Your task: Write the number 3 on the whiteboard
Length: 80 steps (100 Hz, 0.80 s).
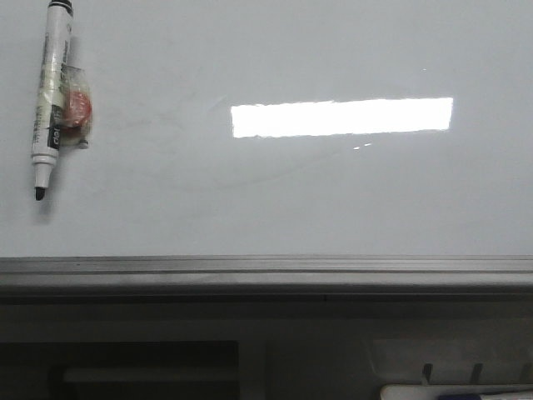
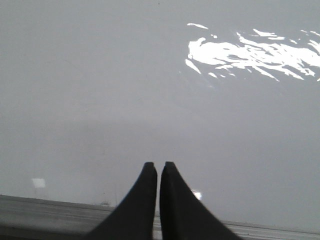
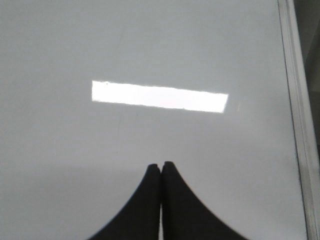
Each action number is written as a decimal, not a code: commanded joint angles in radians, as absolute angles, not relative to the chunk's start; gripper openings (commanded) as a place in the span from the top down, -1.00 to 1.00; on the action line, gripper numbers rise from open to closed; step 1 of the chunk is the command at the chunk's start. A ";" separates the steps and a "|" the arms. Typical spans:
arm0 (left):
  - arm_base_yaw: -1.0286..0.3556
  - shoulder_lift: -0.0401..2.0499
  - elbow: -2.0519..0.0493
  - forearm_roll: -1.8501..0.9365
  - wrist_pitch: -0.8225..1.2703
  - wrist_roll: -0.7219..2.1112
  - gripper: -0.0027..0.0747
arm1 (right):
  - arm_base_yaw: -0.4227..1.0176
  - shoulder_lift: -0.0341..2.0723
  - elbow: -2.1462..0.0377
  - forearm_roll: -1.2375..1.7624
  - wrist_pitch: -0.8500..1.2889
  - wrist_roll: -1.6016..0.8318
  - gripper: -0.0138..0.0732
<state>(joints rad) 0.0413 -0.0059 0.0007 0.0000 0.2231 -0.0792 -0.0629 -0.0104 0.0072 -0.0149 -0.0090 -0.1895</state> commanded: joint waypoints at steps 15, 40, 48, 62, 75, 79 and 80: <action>0.034 -0.029 0.012 -0.025 0.068 -0.089 0.98 | -0.069 -0.026 0.039 -0.015 -0.114 -0.198 0.80; 0.034 -0.029 -0.004 -0.105 0.032 -0.089 0.99 | -0.069 -0.026 0.016 0.103 -0.046 -0.139 0.80; 0.034 -0.029 -0.040 -0.134 0.057 -0.089 0.99 | -0.069 -0.026 -0.022 0.124 0.082 -0.139 0.80; 0.034 0.001 -0.177 -0.089 0.245 -0.089 0.99 | -0.069 -0.012 -0.107 0.133 0.216 -0.139 0.80; 0.034 0.057 -0.273 -0.098 0.305 -0.089 0.99 | -0.069 0.044 -0.195 0.133 0.327 -0.139 0.80; 0.034 0.069 -0.289 -0.110 0.303 -0.089 0.99 | -0.069 0.060 -0.214 0.133 0.371 -0.139 0.80; 0.034 0.069 -0.294 -0.110 0.303 -0.089 0.99 | -0.069 0.066 -0.221 0.133 0.378 -0.139 0.80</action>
<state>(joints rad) 0.0413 0.0287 -0.2212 -0.0899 0.3531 -0.0792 -0.0629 0.0153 -0.1479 0.1273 0.3606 -0.1391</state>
